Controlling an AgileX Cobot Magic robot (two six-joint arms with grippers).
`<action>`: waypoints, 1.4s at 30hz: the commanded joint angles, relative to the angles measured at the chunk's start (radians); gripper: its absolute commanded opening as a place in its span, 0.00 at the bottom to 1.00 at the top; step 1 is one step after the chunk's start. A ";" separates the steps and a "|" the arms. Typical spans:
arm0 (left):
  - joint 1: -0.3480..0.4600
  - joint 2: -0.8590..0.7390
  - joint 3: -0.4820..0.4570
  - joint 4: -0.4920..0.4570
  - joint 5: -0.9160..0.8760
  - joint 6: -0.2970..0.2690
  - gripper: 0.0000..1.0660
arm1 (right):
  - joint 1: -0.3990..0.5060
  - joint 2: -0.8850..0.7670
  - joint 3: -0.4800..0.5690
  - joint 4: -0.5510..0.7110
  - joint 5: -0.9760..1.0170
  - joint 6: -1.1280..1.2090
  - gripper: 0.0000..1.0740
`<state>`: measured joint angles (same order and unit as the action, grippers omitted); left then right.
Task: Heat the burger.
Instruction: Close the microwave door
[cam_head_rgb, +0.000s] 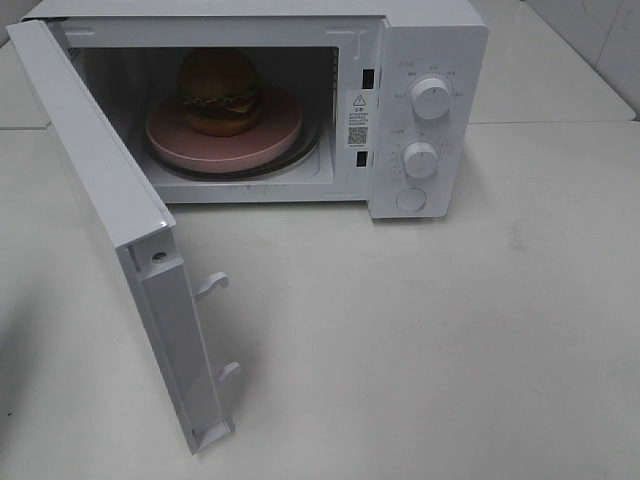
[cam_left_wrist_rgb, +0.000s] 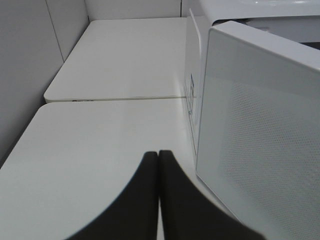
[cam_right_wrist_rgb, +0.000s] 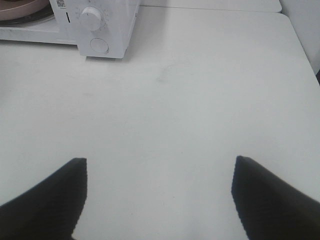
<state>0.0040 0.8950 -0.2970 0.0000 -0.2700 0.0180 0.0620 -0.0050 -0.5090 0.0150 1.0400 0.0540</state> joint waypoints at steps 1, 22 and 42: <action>-0.005 0.053 0.028 0.014 -0.122 -0.002 0.00 | -0.004 -0.026 0.003 -0.001 -0.005 0.001 0.71; -0.005 0.404 0.057 0.434 -0.495 -0.277 0.00 | -0.004 -0.026 0.003 -0.001 -0.005 0.001 0.71; -0.239 0.614 -0.048 0.353 -0.609 -0.254 0.00 | -0.004 -0.026 0.003 -0.001 -0.005 0.001 0.71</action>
<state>-0.1890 1.4930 -0.3250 0.4160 -0.8570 -0.2570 0.0620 -0.0050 -0.5090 0.0160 1.0400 0.0540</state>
